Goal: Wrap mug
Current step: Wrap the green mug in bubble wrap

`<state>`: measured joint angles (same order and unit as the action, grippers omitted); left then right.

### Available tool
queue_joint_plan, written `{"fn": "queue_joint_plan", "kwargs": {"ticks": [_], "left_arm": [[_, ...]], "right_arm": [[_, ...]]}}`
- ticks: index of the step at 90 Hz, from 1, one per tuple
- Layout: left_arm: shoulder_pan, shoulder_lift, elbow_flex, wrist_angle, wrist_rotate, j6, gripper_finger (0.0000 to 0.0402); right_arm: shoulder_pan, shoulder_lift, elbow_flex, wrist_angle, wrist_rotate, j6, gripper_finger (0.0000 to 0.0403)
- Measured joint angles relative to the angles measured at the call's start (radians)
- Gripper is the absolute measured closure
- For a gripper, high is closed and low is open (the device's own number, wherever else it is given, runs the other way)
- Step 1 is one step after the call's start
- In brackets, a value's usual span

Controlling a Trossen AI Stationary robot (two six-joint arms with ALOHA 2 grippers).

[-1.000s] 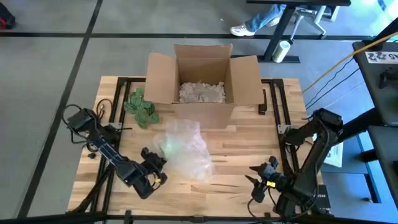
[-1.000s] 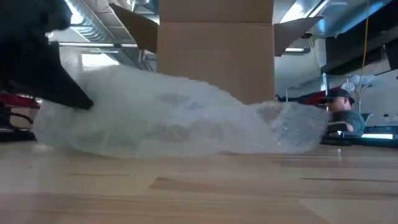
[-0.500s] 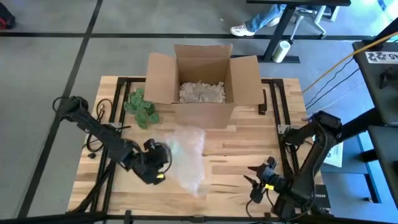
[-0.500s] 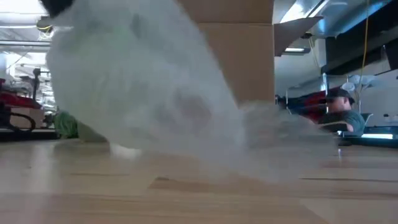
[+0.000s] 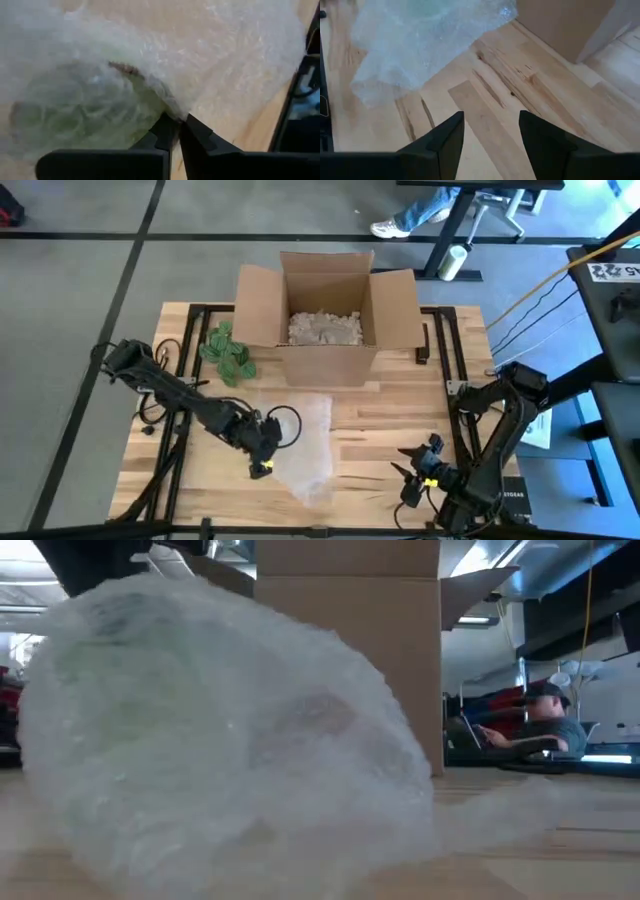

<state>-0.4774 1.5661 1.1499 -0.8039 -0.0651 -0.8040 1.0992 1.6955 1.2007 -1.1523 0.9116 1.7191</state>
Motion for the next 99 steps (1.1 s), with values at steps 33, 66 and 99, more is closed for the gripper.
{"fn": "queue_joint_plan", "kwargs": {"ticks": [33,66,99], "left_arm": [[0.057,0.005,0.068,-0.056,-0.011,0.072,0.0401],[0.068,0.005,0.069,-0.008,0.001,0.075,0.0396],[0.074,0.004,0.069,0.004,0.006,0.051,0.0334]], "right_arm": [[0.0,0.0,0.0,0.002,0.016,0.0,0.0226],[0.0,0.0,0.0,-0.001,0.016,0.0,0.0226],[0.0,0.0,0.0,-0.001,0.016,0.0,0.0226]]}}
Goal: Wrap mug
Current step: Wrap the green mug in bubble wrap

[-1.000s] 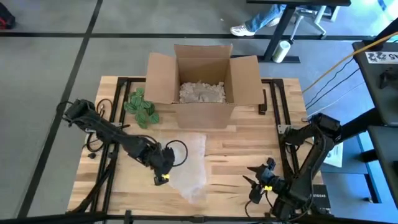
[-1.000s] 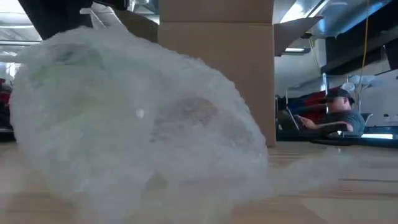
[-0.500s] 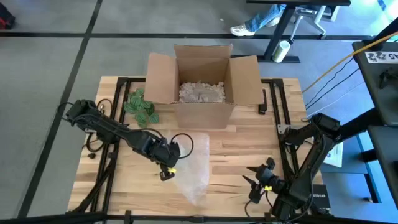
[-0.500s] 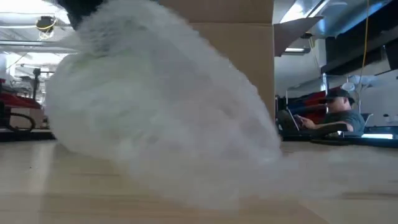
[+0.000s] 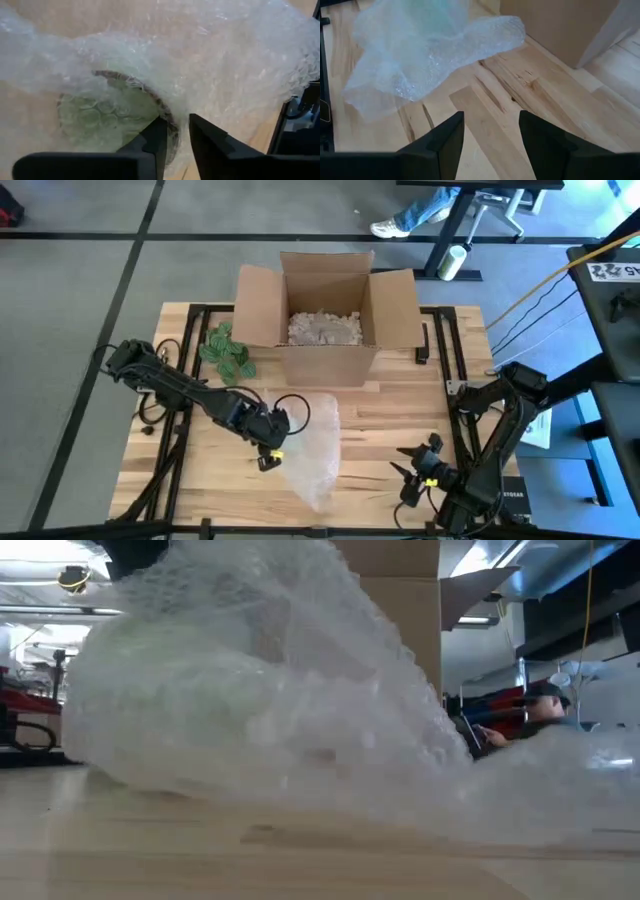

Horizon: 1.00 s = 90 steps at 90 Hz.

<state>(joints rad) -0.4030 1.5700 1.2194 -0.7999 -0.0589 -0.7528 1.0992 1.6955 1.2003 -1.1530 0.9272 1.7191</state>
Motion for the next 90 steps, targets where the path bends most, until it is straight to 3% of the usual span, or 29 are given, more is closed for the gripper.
{"fn": "queue_joint_plan", "kwargs": {"ticks": [72,90], "left_arm": [[0.004,0.0,0.016,0.111,0.006,0.085,0.0331],[-0.015,-0.01,0.081,0.14,-0.12,0.197,0.0331]], "right_arm": [[0.0,0.0,-0.116,0.137,0.025,0.016,0.0226],[-0.055,0.0,-0.116,0.138,0.036,0.022,0.0226]]}}
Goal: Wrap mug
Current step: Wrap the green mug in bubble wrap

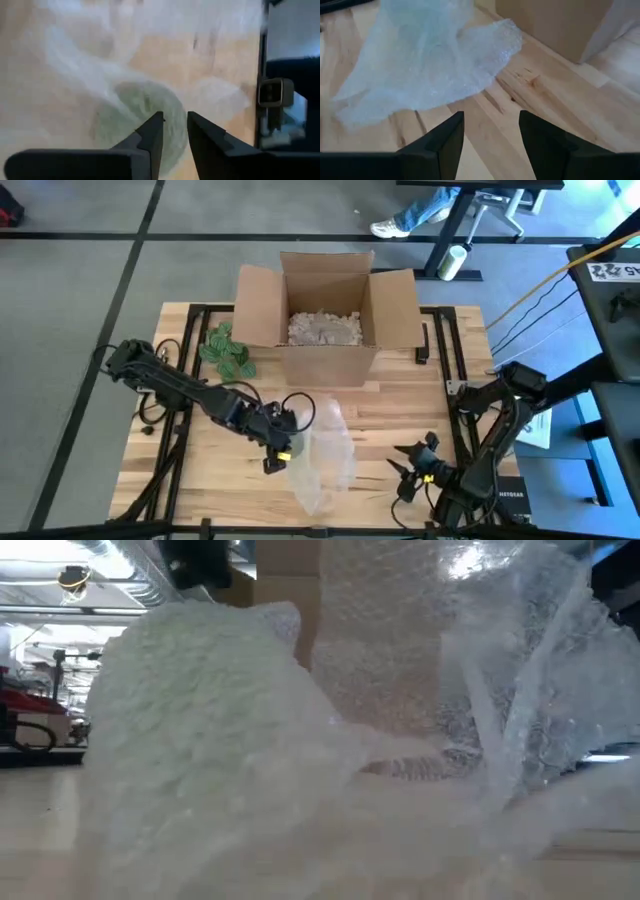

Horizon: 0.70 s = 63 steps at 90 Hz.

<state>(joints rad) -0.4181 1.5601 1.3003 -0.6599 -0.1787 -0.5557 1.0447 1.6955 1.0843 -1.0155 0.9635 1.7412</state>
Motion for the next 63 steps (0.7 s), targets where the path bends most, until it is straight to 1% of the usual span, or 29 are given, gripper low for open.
{"fn": "queue_joint_plan", "kwargs": {"ticks": [6,12,17,25,32,46,52,63], "left_arm": [[-0.019,-0.017,0.011,0.033,-0.068,0.036,0.0331],[-0.044,-0.04,0.012,0.049,-0.139,0.051,0.0331],[-0.072,-0.064,0.012,0.05,-0.198,0.057,0.0331],[-0.129,-0.098,0.012,0.05,-0.303,0.042,0.0331],[-0.19,-0.121,0.012,0.058,-0.405,0.036,0.0331],[-0.333,-0.135,0.012,0.099,-0.615,0.034,0.0331],[-0.391,-0.134,0.012,0.102,-0.691,0.01,0.0331],[-0.476,-0.132,-0.026,0.099,-0.814,-0.074,0.0331]], "right_arm": [[-0.032,0.0,0.0,0.025,-0.035,-0.036,0.0226],[-0.064,0.0,0.0,0.085,-0.081,-0.128,0.0226],[-0.088,0.0,0.011,0.143,-0.108,-0.246,0.0226],[-0.123,0.0,0.041,0.25,-0.118,-0.462,0.0226],[-0.154,0.0,0.078,0.287,-0.118,-0.606,0.0226],[-0.207,0.0,0.155,0.287,-0.119,-0.757,0.0226],[-0.226,0.0,0.191,0.293,-0.127,-0.822,0.0226],[-0.268,0.0,0.24,0.348,-0.213,-0.96,0.0226]]}}
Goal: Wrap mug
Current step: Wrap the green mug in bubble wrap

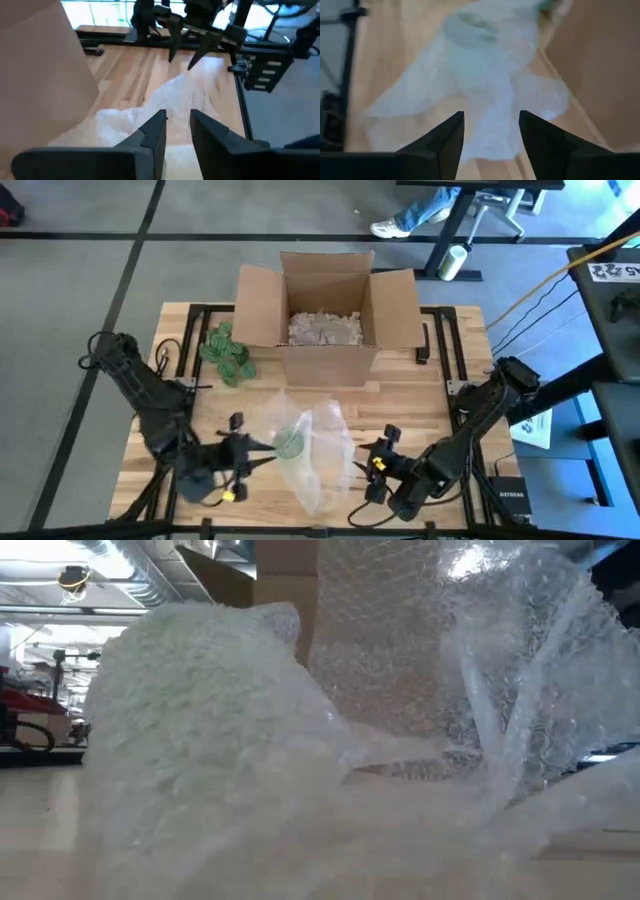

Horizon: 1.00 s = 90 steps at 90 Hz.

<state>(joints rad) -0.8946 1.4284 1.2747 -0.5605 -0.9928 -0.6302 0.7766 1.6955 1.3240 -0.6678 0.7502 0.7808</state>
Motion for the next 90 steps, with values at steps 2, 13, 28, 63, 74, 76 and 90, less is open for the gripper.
{"fn": "queue_joint_plan", "kwargs": {"ticks": [2,13,28,63,74,76,90], "left_arm": [[-0.013,0.001,-0.012,-0.002,-0.019,-0.022,0.0331],[-0.072,0.002,-0.085,-0.003,-0.106,-0.161,0.0331],[-0.129,0.002,-0.204,-0.004,-0.155,-0.377,0.0331],[-0.213,0.002,-0.412,0.003,-0.2,-0.797,0.0332],[-0.224,0.011,-0.44,0.018,-0.2,-0.861,0.0332],[-0.225,0.012,-0.445,0.03,-0.201,-0.862,0.0332],[-0.231,0.03,-0.453,0.084,-0.198,-0.85,0.0332]], "right_arm": [[-0.008,0.0,0.008,0.011,-0.02,-0.021,0.0226],[-0.048,0.008,0.049,0.045,-0.117,-0.092,0.0226],[-0.084,0.076,0.11,0.03,-0.183,-0.173,0.0226],[-0.156,0.272,0.324,-0.23,-0.19,-0.163,0.0328],[-0.171,0.269,0.335,-0.25,-0.087,-0.102,0.0392],[-0.171,0.264,0.335,-0.255,-0.064,-0.082,0.0391],[-0.176,0.236,0.335,-0.28,0.106,0.078,0.0401]]}}
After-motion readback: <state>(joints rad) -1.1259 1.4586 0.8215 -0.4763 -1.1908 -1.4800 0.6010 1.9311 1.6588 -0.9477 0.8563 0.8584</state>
